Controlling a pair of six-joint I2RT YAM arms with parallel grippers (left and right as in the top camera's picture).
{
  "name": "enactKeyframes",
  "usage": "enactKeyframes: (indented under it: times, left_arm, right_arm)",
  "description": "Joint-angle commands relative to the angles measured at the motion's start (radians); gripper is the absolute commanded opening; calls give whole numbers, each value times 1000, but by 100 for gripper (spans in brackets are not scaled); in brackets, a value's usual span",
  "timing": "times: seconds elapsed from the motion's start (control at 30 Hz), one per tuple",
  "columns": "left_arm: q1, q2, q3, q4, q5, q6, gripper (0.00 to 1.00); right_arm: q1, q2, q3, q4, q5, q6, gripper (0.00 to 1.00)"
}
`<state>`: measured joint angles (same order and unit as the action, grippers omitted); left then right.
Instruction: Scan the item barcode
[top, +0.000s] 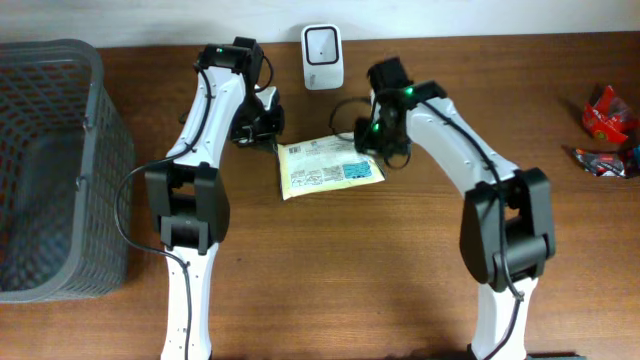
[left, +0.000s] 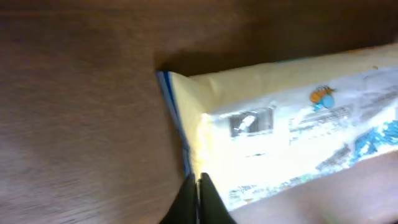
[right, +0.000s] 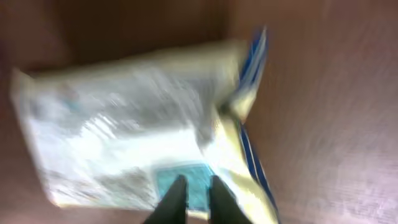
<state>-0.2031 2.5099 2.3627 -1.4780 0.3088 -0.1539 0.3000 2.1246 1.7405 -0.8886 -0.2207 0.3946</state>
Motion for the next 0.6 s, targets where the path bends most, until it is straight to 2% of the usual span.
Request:
enactKeyframes:
  times: [0.0,0.17,0.23,0.33,0.47,0.57]
  left_arm:
    - [-54,-16,-6,8,54,10,0]
    - [-113,12,-6,26,-46,-78,0]
    - [-115,46,-7,27,-64,-79,0]
    - [-115,121,-7,20,-231,-147,0]
    - [-108,181,-7,28,-331,-150,0]
    - [-83,180,1,6,-362,-154,0]
  right_arm:
    - [-8,-3,19,32,-16,6,7]
    - [-1,89,19,55,-32,33,4]
    - [-1,104,18,43,36,33,4]
    - [-1,104,18,-8,168,32,5]
    - [0,104,18,-18,251,29,8]
    - [-5,103,23,-57,420,30,11]
